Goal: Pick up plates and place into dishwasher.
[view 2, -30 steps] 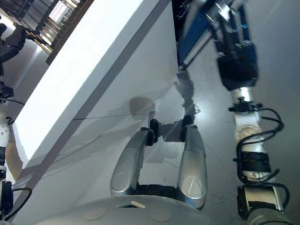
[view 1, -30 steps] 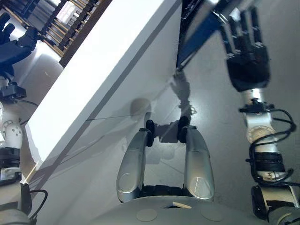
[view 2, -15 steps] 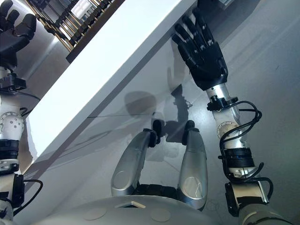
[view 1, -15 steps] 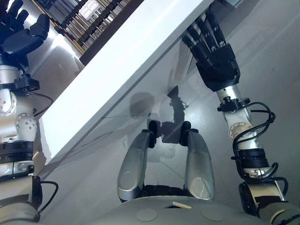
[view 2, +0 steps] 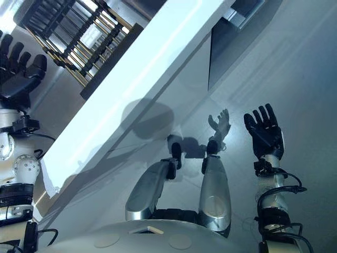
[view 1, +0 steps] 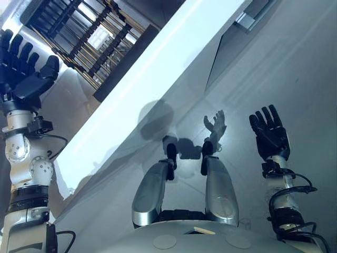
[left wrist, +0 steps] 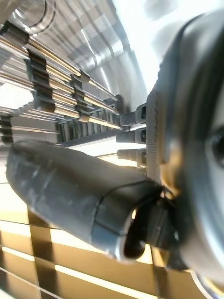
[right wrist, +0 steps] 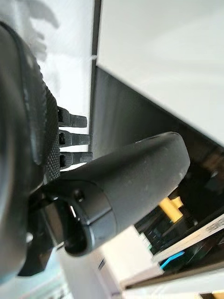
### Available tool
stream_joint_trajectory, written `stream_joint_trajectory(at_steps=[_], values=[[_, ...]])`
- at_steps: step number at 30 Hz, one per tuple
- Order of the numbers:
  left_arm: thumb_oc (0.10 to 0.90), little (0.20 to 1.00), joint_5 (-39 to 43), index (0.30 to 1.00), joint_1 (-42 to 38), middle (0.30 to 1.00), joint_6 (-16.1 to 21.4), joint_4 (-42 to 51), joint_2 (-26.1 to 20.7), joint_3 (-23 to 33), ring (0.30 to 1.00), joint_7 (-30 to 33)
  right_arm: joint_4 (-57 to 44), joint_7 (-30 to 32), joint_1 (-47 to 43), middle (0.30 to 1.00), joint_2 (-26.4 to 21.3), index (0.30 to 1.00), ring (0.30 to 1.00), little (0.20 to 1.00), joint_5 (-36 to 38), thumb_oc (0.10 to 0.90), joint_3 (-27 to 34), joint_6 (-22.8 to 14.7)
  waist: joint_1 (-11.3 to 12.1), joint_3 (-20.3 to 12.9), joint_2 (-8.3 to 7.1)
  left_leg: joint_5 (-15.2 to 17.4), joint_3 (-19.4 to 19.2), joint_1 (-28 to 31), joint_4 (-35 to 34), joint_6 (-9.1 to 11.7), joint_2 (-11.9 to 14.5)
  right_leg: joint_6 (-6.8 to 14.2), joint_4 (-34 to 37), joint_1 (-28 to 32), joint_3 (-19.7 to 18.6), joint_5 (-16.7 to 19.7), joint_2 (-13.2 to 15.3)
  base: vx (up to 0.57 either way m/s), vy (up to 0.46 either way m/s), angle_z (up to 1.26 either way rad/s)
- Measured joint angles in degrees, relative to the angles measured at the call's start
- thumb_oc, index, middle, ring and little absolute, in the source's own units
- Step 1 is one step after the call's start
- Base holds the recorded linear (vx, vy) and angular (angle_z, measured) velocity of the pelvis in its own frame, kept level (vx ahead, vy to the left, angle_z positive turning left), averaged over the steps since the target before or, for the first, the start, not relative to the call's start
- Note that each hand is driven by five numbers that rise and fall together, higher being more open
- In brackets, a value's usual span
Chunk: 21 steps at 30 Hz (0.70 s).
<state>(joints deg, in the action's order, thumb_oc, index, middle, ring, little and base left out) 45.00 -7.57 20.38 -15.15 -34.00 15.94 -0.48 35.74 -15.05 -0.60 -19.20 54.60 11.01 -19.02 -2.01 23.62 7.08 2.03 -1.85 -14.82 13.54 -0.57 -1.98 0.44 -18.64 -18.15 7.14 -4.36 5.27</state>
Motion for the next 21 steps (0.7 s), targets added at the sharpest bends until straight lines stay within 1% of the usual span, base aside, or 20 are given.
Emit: stream_joint_trajectory(at_steps=[1, 2, 4, 5, 6, 9, 10, 12, 13, 17, 19, 21], values=[[0.8, 0.9, 0.01, 0.9, -0.12, 0.9, 0.0, -0.61, 0.46, 0.01, 0.9, 0.02, 0.94, 0.91, 0.05, 0.9, 0.51, 0.9, 0.9, 0.9, -1.06, 0.8, -0.14, 0.0, 0.05, -0.99, -0.36, -0.47, 0.01, 0.75, -1.21, -0.03, -0.01, 0.21, 1.04, 0.64, 0.02, 0.24, -0.09, -0.03, -0.017, 0.05], [0.8, 0.9, 0.13, 0.9, -0.09, 0.9, 0.01, -1.01, 1.02, -0.05, 0.9, 0.05, 2.54, 2.58, 0.1, 0.9, 0.93, 0.9, 0.9, 0.9, -4.38, 0.8, -0.5, 0.01, 0.15, -2.63, -1.06, -1.07, 0.01, 1.29, -2.56, -0.1, -0.06, 0.47, 2.19, 1.03, 0.05, 0.34, -0.13, -0.02, -0.023, 0.06], [0.8, 0.9, 0.12, 0.9, -0.54, 0.9, 0.01, -1.84, 1.99, -0.51, 0.9, -0.28, 6.26, 5.57, -0.35, 0.9, 0.65, 0.9, 0.9, 0.9, -11.83, 0.8, -0.65, 0.74, 0.15, -3.53, -1.21, -2.09, 0.56, 3.55, -4.89, -0.24, -0.03, 0.56, 4.7, 3.58, 0.64, 1.32, -0.22, -0.02, -0.034, 0.1], [0.8, 0.9, 0.12, 0.9, -0.43, 0.9, 0.01, -1.85, 2.38, -0.74, 0.9, -0.36, 7.75, 6.63, -0.26, 0.9, 0.67, 0.9, 0.9, 0.9, -13.99, 0.8, -0.7, 1.82, 0.19, -4.14, -1.65, -2.23, 0.62, 4.19, -5.66, -0.28, 0.0, 0.92, 5.75, 4.39, 0.92, 1.44, -0.27, -0.01, -0.036, 0.08], [0.8, 0.9, 0.06, 0.9, -0.3, 0.9, 0.01, -1.84, 2.74, -1.02, 0.9, -0.44, 9.26, 7.16, -0.18, 0.9, 0.69, 0.9, 0.9, 0.9, -15.51, 0.8, -0.73, 2.72, 0.31, -4.85, -1.65, -2.59, 0.66, 5.08, -6.61, -0.37, -0.02, 1.08, 6.77, 5.29, 1.08, 1.76, -0.38, 0.01, -0.036, 0.06], [0.8, 0.9, -0.06, 0.9, 0.01, 0.9, -0.01, -1.98, 4.01, -1.52, 0.9, -0.44, 13.55, 7.25, 0.21, 0.9, 0.64, 0.9, 0.9, 0.9, -18.79, 0.8, -0.7, 5.16, 0.58, -5.28, -1.91, -3.46, 0.93, 9.12, -9.76, -0.47, 0.05, 1.18, 11.34, 10.08, 1.4, 3.43, -0.85, 0.03, -0.03, 0.04], [0.8, 0.9, -0.13, 0.9, 0.28, 0.9, -0.03, -2.17, 4.63, -1.56, 0.9, -0.41, 14.29, 7.25, 0.49, 0.9, 0.67, 0.9, 0.9, 0.9, -20.16, 0.8, -0.74, 5.64, 0.63, -5.79, -1.92, -3.67, 1.13, 10.32, -10.92, -0.48, 0.14, 1.23, 13.16, 11.78, 1.54, 4.01, -0.99, 0.04, -0.019, 0.06], [0.8, 0.9, -0.17, 0.9, 1.4, 0.9, -0.21, -2.39, 5.77, -1.71, 0.9, -0.06, 16.13, 7.26, 1.85, 0.9, 0.73, 0.9, 0.9, 0.9, -22.51, 0.8, -0.75, 6.47, 0.7, -7.89, -2.17, -4.31, 1.51, 12.08, -13.09, -0.63, 0.06, 1.39, 16.78, 14.27, 1.94, 5.38, -1.19, 0.02, -0.006, 0.12], [0.8, 0.9, -0.19, 0.9, 1.61, 0.9, -0.47, -2.42, 6.28, -1.76, 0.9, 0.04, 17.25, 7.29, 2.37, 0.9, 0.73, 0.9, 0.9, 0.9, -23.92, 0.8, -0.74, 6.62, 0.7, -8.25, -2.28, -4.58, 1.92, 13.32, -14.06, -0.66, -0.03, 1.5, 18.38, 16.07, 2.35, 5.83, -1.17, 0.0, -0.002, 0.21], [0.8, 0.9, -0.21, 0.9, 2.4, 0.9, -1.32, -2.62, 6.99, -2.72, 0.9, 0.12, 21.11, 7.3, 2.98, 0.9, 0.99, 0.9, 0.9, 0.9, -30.65, 0.8, -2.47, 8.33, 1.02, -11.21, -3.46, -4.81, 2.31, 16.51, -16.62, -0.65, -0.11, 1.84, 22.12, 20.25, 3.04, 6.21, -1.4, 0.01, 0.005, 0.15], [0.8, 0.9, -0.2, 0.9, 2.54, 0.9, -1.84, -3.04, 7.36, -2.76, 0.9, 0.08, 22.76, 7.22, 3.14, 0.9, 1.46, 0.9, 0.9, 0.9, -34.17, 0.8, -3.01, 9.4, 1.6, -12.6, -4.05, -4.88, 2.35, 18.23, -17.99, -0.56, -0.09, 1.85, 23.51, 22.1, 3.1, 6.21, -1.59, 0.01, 0.014, 0.08], [0.8, 0.9, -0.19, 0.9, 2.47, 0.9, -1.83, -3.56, 7.72, -2.74, 0.9, 0.0, 24.03, 7.18, 3.11, 0.9, 1.87, 0.9, 0.9, 0.9, -36.19, 0.8, -3.08, 9.66, 1.94, -13.39, -4.19, -4.88, 2.42, 18.81, -18.3, -0.56, -0.08, 1.86, 23.83, 22.77, 3.13, 6.2, -1.62, 0.0, 0.013, 0.05]])
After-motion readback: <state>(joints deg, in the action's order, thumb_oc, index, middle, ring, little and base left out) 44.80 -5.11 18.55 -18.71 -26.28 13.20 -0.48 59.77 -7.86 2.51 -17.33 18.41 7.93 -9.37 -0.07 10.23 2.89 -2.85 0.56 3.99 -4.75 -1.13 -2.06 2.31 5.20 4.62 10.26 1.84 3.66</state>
